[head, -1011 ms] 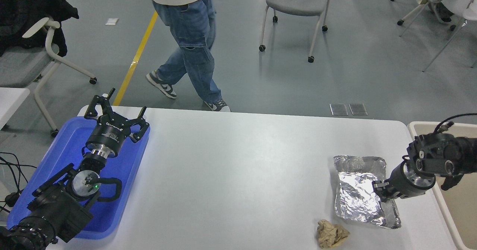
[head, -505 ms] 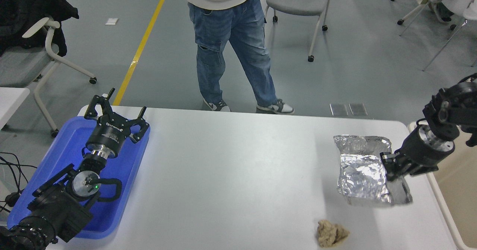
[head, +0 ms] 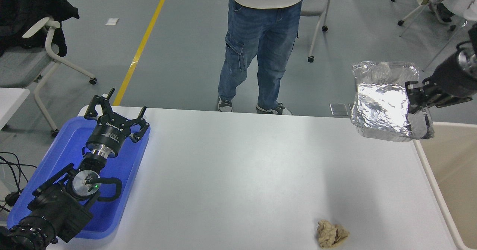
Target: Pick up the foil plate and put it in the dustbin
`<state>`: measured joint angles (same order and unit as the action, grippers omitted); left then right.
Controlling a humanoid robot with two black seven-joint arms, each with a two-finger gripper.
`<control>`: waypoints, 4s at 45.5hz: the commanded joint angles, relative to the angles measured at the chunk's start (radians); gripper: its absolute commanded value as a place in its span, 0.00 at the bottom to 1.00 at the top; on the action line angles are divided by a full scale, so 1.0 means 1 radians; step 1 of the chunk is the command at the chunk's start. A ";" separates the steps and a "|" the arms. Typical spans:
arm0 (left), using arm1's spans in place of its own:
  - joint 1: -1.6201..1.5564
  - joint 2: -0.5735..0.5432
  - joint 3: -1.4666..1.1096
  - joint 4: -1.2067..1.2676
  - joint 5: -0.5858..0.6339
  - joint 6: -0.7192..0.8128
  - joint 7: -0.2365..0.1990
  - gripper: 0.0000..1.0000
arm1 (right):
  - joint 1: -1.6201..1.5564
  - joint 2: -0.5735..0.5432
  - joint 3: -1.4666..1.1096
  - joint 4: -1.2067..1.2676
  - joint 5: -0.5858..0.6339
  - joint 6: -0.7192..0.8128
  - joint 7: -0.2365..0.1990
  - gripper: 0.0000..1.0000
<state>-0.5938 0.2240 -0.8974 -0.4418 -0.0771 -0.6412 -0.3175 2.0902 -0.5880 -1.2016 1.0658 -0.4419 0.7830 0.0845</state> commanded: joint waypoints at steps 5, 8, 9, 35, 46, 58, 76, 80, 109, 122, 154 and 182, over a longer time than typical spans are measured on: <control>0.000 0.000 0.000 0.000 -0.001 0.000 0.000 1.00 | 0.139 0.031 -0.134 0.022 0.022 0.002 0.001 0.00; 0.000 0.000 0.000 0.000 0.000 0.000 0.000 1.00 | 0.160 0.031 -0.153 0.028 0.022 0.002 0.001 0.00; 0.000 0.000 0.000 0.000 0.000 0.000 0.000 1.00 | 0.163 0.031 -0.159 0.029 0.022 0.002 0.000 0.00; 0.000 0.000 0.000 0.000 0.000 0.000 0.000 1.00 | 0.154 -0.102 -0.361 0.020 0.009 0.002 -0.002 0.00; 0.000 0.000 0.000 0.000 0.000 0.000 0.000 1.00 | 0.064 -0.151 -0.526 0.013 0.003 0.002 -0.003 0.00; 0.000 0.000 0.002 0.000 0.000 0.000 0.000 1.00 | -0.142 -0.196 -0.527 -0.040 0.020 0.002 -0.003 0.00; 0.000 0.000 0.002 0.000 0.000 0.000 0.000 1.00 | -0.310 -0.314 -0.411 -0.105 0.083 -0.283 -0.003 0.00; 0.000 0.000 0.002 0.000 0.000 0.000 0.000 1.00 | -0.473 -0.308 -0.342 -0.182 0.175 -0.363 -0.005 0.00; 0.000 0.000 0.002 0.000 0.000 0.000 0.000 1.00 | -1.317 -0.104 0.352 -0.862 0.256 -0.582 -0.037 0.00; 0.000 0.000 0.002 0.000 0.000 0.000 0.000 1.00 | -1.421 -0.058 0.419 -0.923 0.261 -0.726 -0.048 0.00; 0.000 0.000 0.002 0.000 0.000 0.000 0.000 1.00 | -1.441 -0.041 0.427 -0.896 0.265 -0.913 -0.048 1.00; 0.000 0.000 0.000 0.000 0.000 0.000 0.000 1.00 | -1.081 -0.280 0.447 -0.250 0.266 -0.864 -0.048 1.00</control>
<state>-0.5936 0.2240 -0.8973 -0.4418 -0.0769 -0.6412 -0.3175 0.8788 -0.7858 -0.7515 0.6137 -0.1752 -0.1212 0.0368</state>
